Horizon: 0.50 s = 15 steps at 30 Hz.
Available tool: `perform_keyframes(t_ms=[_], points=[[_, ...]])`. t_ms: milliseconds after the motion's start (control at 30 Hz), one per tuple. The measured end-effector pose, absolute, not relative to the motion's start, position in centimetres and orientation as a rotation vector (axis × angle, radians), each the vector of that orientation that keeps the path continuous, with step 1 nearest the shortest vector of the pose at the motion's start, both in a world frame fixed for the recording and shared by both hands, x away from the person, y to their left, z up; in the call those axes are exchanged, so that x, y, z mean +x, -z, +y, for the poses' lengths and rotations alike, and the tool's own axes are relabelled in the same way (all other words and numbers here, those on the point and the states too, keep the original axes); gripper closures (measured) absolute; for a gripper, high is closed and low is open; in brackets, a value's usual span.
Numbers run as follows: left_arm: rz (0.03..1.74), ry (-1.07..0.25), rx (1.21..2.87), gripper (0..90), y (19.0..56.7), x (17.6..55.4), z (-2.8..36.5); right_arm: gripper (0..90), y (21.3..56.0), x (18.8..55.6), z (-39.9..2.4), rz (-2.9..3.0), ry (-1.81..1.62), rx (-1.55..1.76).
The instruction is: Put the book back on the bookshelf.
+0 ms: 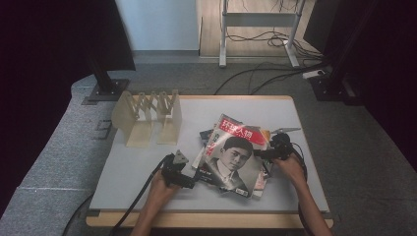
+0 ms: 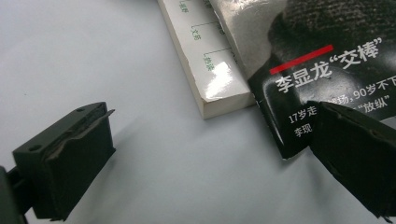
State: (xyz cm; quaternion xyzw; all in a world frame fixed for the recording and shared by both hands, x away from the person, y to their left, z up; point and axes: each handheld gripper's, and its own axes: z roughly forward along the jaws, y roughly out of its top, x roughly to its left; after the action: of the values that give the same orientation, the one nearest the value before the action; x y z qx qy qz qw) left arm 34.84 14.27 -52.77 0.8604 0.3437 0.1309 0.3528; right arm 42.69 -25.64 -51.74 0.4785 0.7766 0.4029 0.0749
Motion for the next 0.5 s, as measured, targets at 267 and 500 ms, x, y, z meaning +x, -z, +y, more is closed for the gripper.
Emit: perform_keyframes(t_ms=[267, 500], points=[[0.885, -0.347, 2.226, 0.0, 52.8, 34.8, 14.3, 3.8, 51.7, 43.8, -25.1, 2.381, -1.238, 1.434], [0.889, -0.336, 2.224, 0.0, 52.8, 34.9, 14.3, 19.1, 50.1, 43.6, -25.3, 2.337, -1.19, 1.368]])
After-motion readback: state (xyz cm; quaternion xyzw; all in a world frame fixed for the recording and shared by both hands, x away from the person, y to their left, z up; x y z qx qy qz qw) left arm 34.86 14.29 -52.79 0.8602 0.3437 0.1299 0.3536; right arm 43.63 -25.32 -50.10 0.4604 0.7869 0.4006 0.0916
